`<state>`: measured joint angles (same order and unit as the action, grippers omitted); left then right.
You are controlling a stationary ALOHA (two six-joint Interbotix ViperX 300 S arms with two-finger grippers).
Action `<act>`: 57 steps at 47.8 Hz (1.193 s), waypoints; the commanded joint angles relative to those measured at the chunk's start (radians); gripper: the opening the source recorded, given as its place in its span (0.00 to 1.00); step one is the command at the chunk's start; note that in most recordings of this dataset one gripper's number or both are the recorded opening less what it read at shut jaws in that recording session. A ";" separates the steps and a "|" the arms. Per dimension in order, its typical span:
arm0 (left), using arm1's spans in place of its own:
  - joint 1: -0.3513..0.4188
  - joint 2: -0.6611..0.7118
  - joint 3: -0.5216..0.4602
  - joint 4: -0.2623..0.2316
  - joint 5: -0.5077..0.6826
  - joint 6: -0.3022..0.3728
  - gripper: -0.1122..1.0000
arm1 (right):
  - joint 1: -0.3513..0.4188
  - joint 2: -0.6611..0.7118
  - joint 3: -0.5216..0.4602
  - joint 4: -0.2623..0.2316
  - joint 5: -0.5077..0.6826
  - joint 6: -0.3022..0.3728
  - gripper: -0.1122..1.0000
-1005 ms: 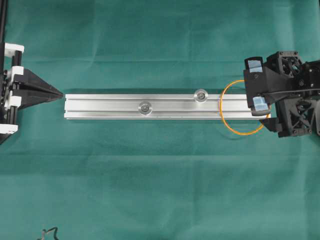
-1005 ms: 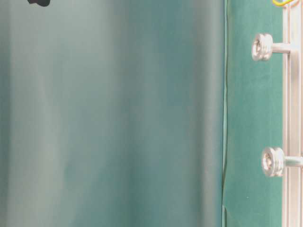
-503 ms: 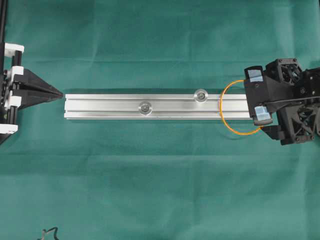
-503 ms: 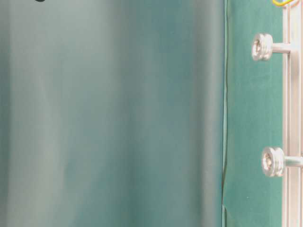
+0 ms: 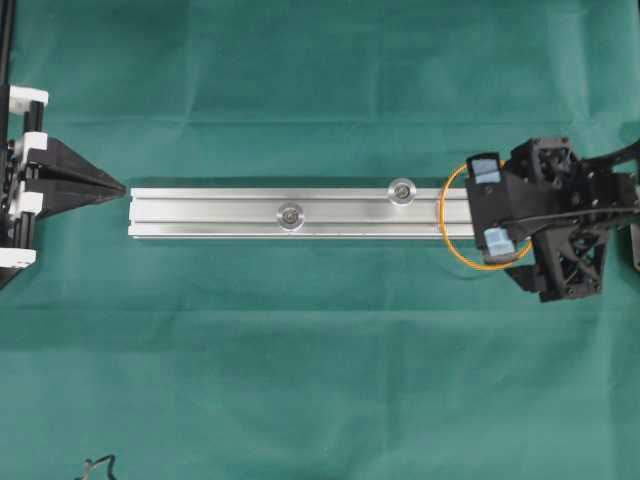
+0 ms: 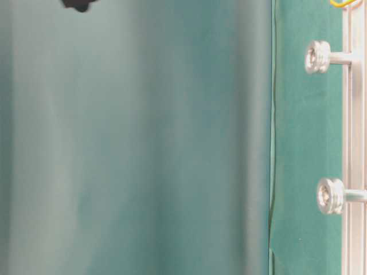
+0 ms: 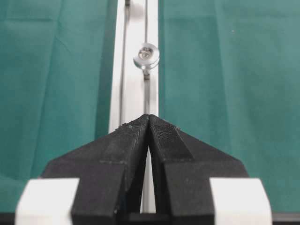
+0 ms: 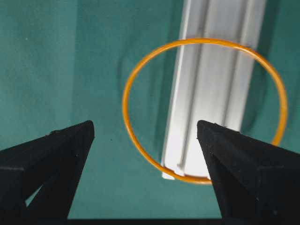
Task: Hook the rubber onto the shaft.
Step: 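Lower the open right gripper over the orange band's near edge, then close the right gripper on the orange band and lift it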
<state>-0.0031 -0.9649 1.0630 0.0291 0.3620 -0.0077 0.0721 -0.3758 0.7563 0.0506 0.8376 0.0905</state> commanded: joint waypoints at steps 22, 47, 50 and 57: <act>0.000 0.009 -0.029 0.003 -0.005 0.000 0.10 | 0.060 0.092 0.086 0.015 -0.189 0.000 1.00; 0.002 0.009 -0.029 0.002 -0.003 0.000 0.10 | 0.077 0.173 0.129 0.044 -0.302 0.000 1.00; 0.000 0.009 -0.029 0.003 -0.003 0.000 0.10 | 0.080 0.179 0.135 0.048 -0.311 0.000 1.00; 0.002 0.009 -0.029 0.003 -0.005 0.000 0.10 | 0.081 0.186 0.141 0.048 -0.325 0.000 1.00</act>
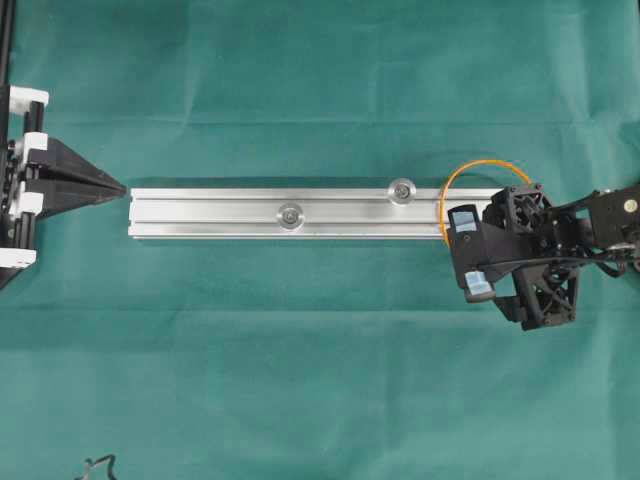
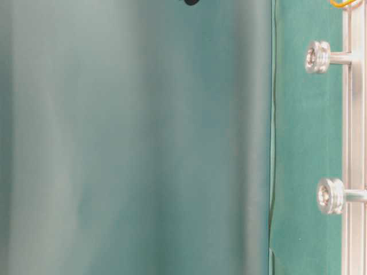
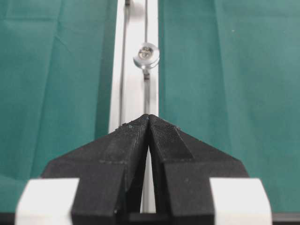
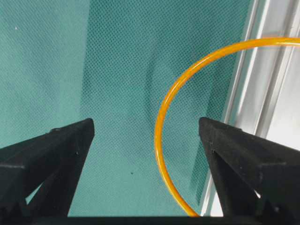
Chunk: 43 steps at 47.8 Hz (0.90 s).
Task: Hook the rubber onto the shaft.
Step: 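Close the right gripper on the orange band and lift it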
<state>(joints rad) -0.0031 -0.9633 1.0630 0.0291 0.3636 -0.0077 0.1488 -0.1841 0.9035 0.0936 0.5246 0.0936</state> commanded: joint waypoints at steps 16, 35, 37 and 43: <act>0.000 0.008 -0.029 0.003 -0.005 0.000 0.10 | 0.005 0.000 -0.005 0.005 -0.014 -0.003 0.99; 0.000 0.009 -0.029 0.003 -0.006 0.000 0.10 | 0.005 0.003 -0.012 0.005 -0.017 -0.002 0.47; 0.000 0.009 -0.029 0.003 -0.006 0.000 0.10 | 0.005 0.003 -0.012 0.005 -0.017 -0.002 0.37; 0.000 0.008 -0.031 0.002 -0.006 0.000 0.10 | 0.005 0.003 -0.012 0.005 -0.017 -0.002 0.16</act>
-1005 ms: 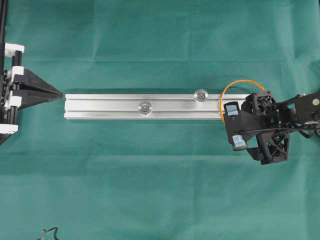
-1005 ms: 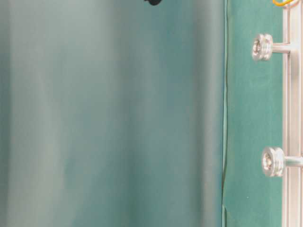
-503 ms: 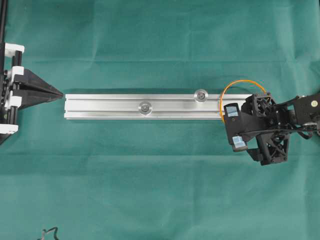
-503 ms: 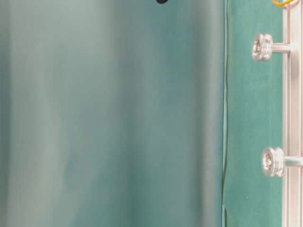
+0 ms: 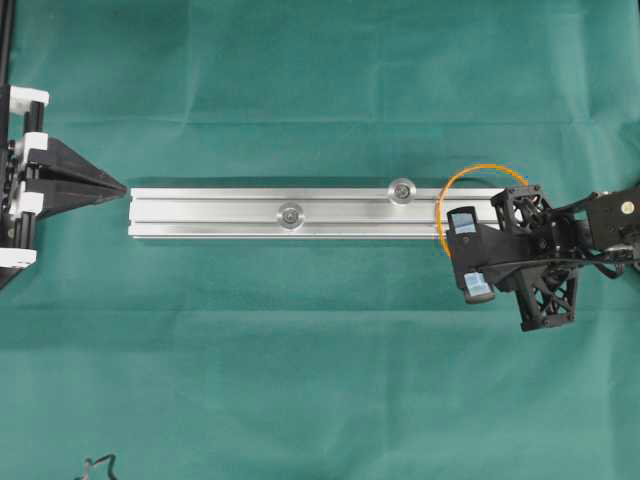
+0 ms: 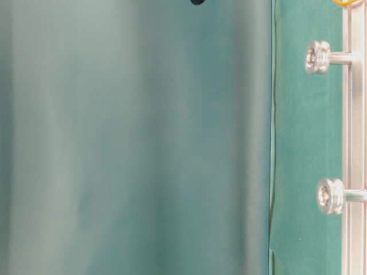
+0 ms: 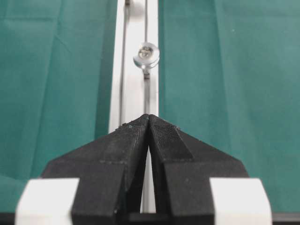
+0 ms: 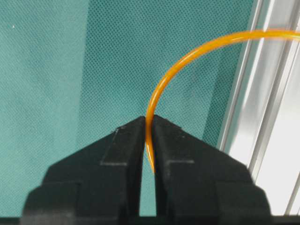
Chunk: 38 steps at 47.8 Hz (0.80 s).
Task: Hook the rubber onto the shaft.
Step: 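Close the right gripper on the orange band and lift it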
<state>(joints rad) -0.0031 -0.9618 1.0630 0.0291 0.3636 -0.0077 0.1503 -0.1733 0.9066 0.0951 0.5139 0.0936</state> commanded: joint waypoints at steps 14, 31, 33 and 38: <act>0.002 0.008 -0.029 0.002 -0.006 0.000 0.10 | 0.003 -0.008 -0.017 0.002 -0.006 -0.002 0.16; 0.002 0.008 -0.029 0.003 -0.005 0.000 0.10 | 0.003 -0.023 -0.034 -0.002 0.017 -0.002 0.16; 0.000 0.008 -0.029 0.002 -0.005 0.000 0.10 | 0.003 -0.032 -0.038 -0.002 0.025 -0.002 0.16; 0.002 0.008 -0.029 0.003 -0.005 0.000 0.10 | 0.003 -0.055 -0.057 -0.003 0.060 -0.002 0.16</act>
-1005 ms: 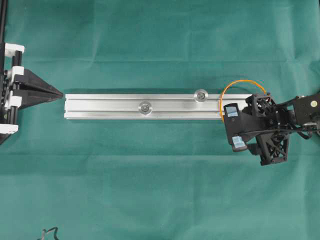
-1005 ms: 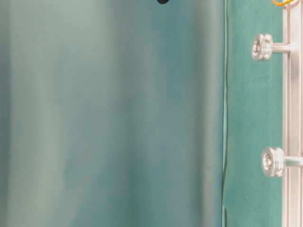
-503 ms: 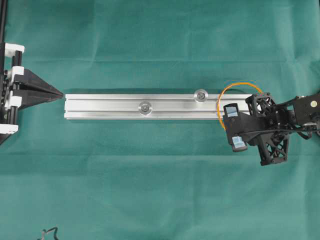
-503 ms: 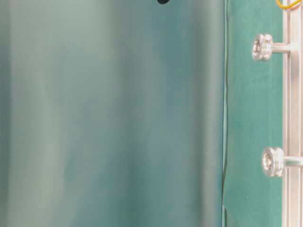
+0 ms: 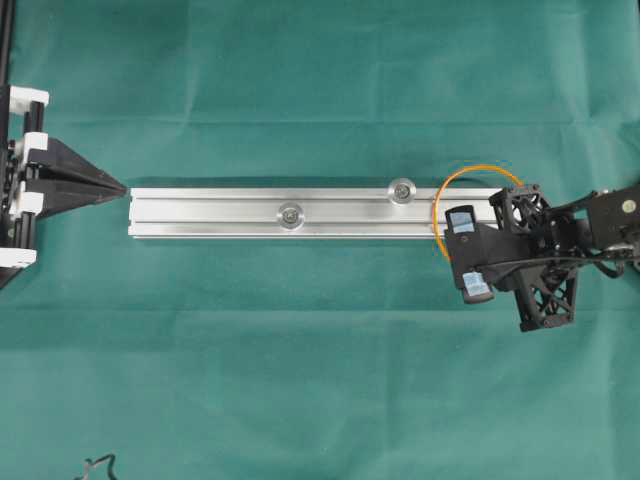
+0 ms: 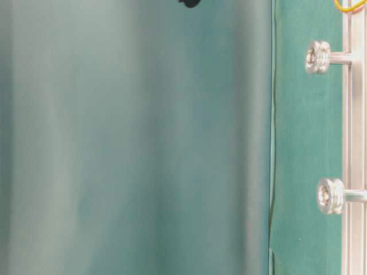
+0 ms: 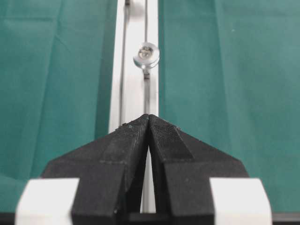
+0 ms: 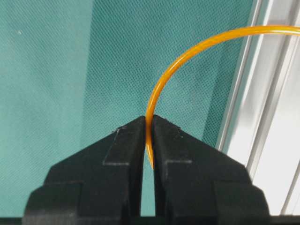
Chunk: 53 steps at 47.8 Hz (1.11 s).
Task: Hook the rubber onto the shaft.
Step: 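Close the right gripper on the orange band and lift it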
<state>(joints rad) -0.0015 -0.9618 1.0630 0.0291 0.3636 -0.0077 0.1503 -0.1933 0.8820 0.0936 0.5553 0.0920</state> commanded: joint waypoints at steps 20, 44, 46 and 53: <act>0.000 0.006 -0.031 0.002 -0.005 0.002 0.10 | 0.003 -0.132 -0.123 -0.034 0.213 0.000 0.16; 0.000 0.008 -0.031 0.003 -0.006 0.000 0.10 | 0.003 -0.196 -0.285 -0.098 0.457 0.000 0.16; -0.002 0.008 -0.031 0.003 -0.005 0.000 0.10 | 0.003 -0.196 -0.291 -0.098 0.463 0.000 0.16; 0.000 0.006 -0.031 0.003 -0.005 0.000 0.10 | 0.003 -0.196 -0.295 -0.098 0.468 0.000 0.16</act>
<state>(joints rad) -0.0015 -0.9618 1.0630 0.0291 0.3636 -0.0077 0.1519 -0.3743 0.6136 -0.0031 1.0216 0.0905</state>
